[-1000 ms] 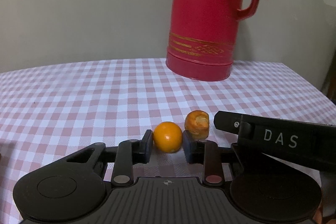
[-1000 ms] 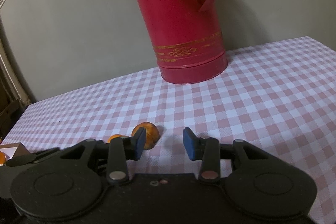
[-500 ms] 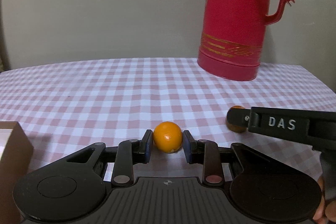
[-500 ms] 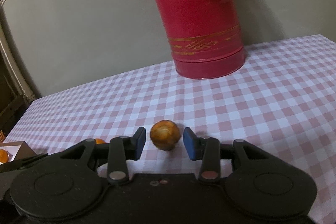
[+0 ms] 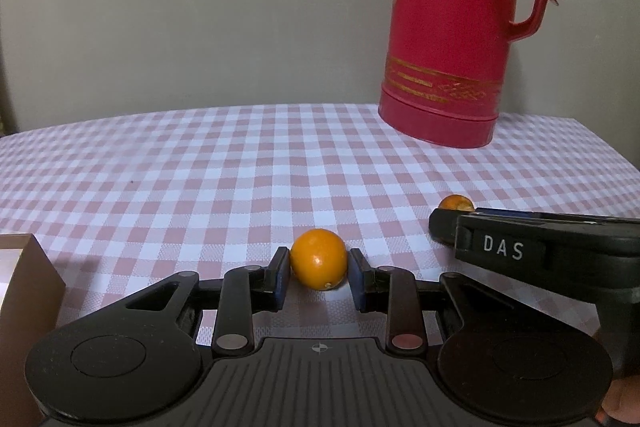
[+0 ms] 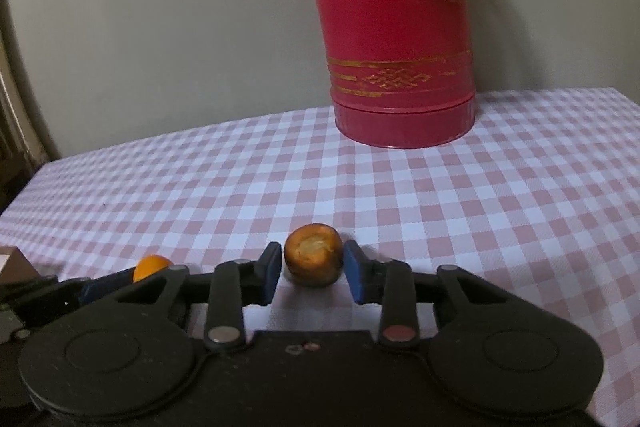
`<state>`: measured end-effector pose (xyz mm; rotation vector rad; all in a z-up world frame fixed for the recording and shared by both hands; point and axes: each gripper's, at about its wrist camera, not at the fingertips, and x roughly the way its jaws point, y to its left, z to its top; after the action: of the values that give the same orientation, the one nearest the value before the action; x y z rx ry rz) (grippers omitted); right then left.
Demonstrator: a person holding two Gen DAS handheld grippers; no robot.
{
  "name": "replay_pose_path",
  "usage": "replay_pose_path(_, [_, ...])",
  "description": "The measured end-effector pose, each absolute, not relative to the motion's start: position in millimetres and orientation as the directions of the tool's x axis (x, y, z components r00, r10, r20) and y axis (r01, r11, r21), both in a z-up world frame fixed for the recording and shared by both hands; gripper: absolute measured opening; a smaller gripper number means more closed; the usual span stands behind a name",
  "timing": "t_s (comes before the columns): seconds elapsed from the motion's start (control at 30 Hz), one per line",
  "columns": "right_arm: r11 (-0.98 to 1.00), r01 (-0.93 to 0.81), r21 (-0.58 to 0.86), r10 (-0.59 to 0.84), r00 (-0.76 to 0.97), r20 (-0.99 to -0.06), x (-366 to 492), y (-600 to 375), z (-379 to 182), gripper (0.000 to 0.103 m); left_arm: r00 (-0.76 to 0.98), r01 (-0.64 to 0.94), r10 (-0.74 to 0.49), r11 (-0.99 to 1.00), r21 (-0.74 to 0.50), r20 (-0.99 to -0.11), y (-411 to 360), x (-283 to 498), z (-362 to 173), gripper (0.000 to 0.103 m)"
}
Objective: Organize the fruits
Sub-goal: 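Carry the mandarin and brown fruit over the white box with both tools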
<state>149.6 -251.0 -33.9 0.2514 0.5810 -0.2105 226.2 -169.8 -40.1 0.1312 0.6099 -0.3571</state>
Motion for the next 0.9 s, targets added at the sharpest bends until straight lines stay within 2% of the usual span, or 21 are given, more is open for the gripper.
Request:
replay_pose_path(0.43, [0.944,0.231,0.237,-0.071,0.841,-0.536,130.7,-243.3,-22.6,0.023,0.791,0.338,-0.277,0.941,0.011,-0.546,-155.6,211.2,-32.0,0.031])
replay_pose_path(0.9, [0.968,0.134,0.212,0.001,0.842,-0.54,88.6,-204.3,-14.5,0.023,0.794,0.346,-0.271,0.937,0.037,-0.544,-124.1,162.0,-20.8,0.031])
